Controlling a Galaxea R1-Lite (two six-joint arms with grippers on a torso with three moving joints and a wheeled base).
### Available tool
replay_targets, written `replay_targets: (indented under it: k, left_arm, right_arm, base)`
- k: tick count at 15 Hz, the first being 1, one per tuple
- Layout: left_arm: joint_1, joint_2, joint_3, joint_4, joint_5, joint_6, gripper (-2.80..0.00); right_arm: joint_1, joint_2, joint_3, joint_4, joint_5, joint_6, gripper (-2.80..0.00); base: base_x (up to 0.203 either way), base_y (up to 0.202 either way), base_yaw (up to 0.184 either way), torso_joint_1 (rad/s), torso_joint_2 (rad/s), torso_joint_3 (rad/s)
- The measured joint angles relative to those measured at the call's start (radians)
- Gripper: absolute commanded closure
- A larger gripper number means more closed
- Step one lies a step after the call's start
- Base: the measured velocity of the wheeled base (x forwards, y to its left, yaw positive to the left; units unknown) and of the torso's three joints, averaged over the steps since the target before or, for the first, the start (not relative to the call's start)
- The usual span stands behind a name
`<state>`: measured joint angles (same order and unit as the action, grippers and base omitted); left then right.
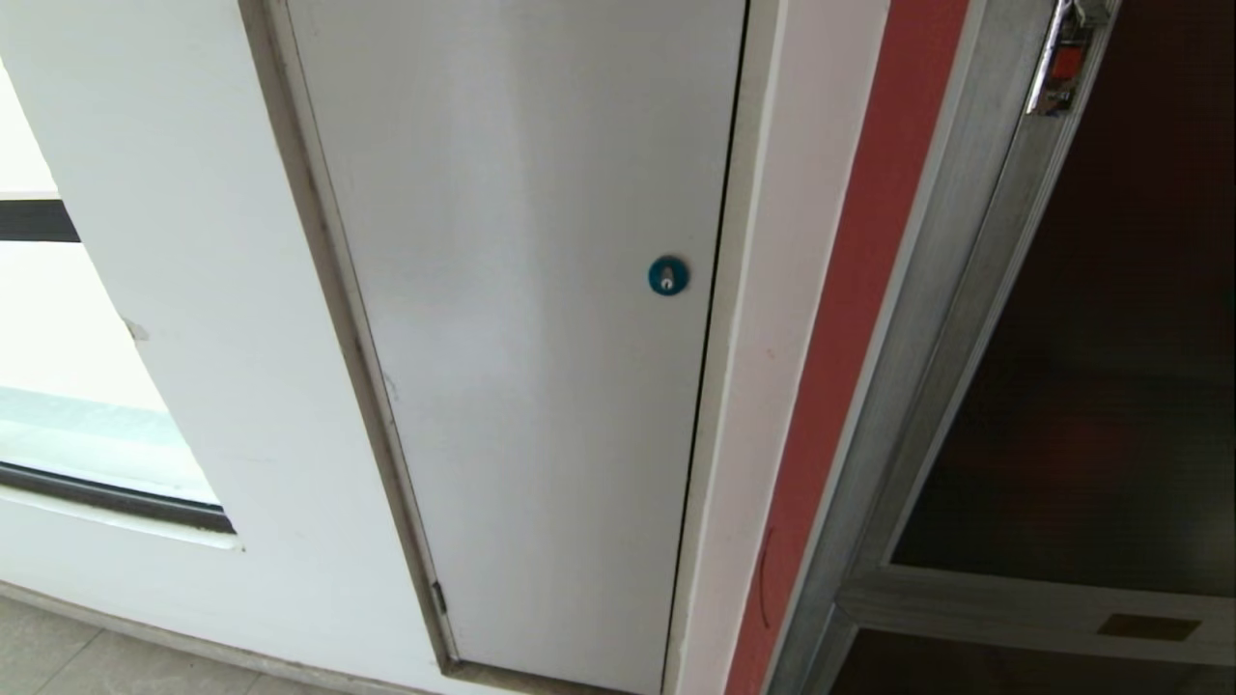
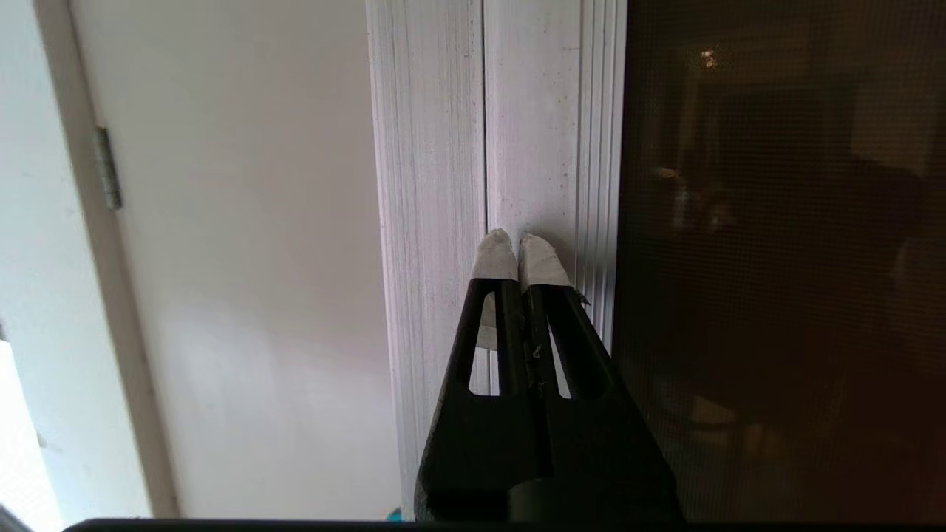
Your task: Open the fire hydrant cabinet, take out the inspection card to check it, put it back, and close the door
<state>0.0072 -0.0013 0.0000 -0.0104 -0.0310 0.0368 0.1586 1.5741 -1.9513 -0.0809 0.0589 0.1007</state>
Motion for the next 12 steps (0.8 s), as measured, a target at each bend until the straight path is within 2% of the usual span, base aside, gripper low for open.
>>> replay_targets:
  k: [12]
  left_arm:
    - [0.0,0.0,0.0,0.0,0.0,0.0,0.0]
  right_arm:
    - [-0.077,0.049,-0.001,-0.004,-0.015,-0.003,0.0]
  base:
    - [0.0,0.0,0.0,0.0,0.0,0.0]
